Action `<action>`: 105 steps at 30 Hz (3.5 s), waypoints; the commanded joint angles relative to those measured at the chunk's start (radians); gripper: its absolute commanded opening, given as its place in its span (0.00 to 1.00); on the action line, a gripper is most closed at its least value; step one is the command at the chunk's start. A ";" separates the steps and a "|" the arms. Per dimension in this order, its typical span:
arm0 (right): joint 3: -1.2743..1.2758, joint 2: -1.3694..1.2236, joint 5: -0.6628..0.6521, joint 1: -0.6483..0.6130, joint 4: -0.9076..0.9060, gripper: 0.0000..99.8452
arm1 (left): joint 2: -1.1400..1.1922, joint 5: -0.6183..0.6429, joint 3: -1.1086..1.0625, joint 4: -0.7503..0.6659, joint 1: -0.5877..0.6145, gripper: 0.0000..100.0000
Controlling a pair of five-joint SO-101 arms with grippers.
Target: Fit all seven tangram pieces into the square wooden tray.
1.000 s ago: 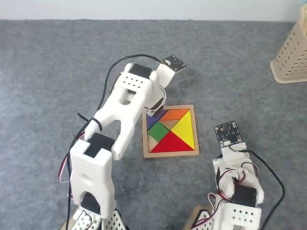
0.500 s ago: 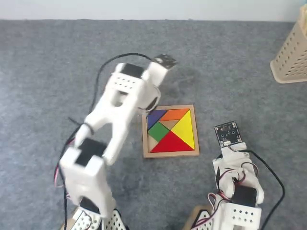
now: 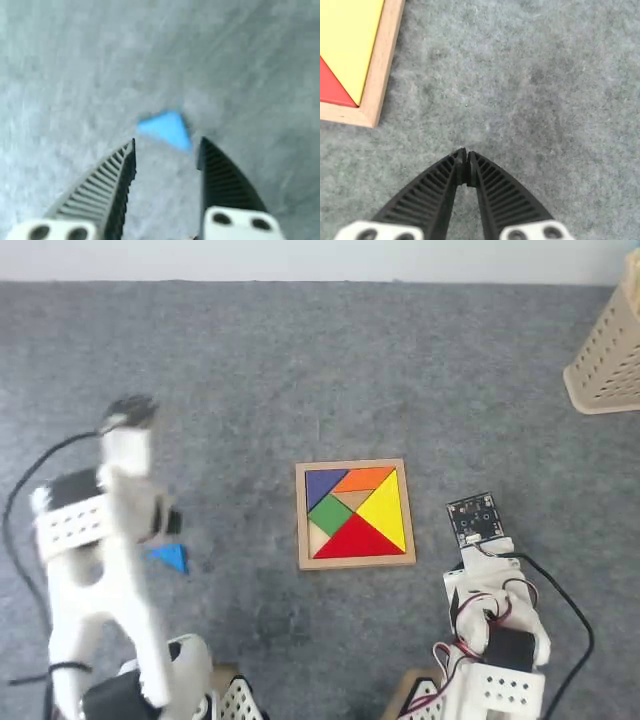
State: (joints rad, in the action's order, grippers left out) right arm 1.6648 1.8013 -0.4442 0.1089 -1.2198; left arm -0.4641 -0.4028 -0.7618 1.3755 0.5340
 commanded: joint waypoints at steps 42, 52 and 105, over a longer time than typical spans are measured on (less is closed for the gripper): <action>0.020 -0.010 -0.011 -0.005 -0.005 0.01 | 0.474 0.256 0.262 -0.169 -0.402 0.04; 0.020 -0.010 -0.011 -0.004 -0.005 0.01 | 0.474 0.287 0.228 -0.169 -0.275 0.13; 0.020 -0.010 -0.011 -0.002 -0.005 0.01 | 0.465 0.623 0.133 -0.262 -0.189 0.23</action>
State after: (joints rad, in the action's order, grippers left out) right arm 1.6648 1.8013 -0.4442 0.1089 -1.2198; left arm 0.0161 0.0683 -0.6605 1.1254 0.3360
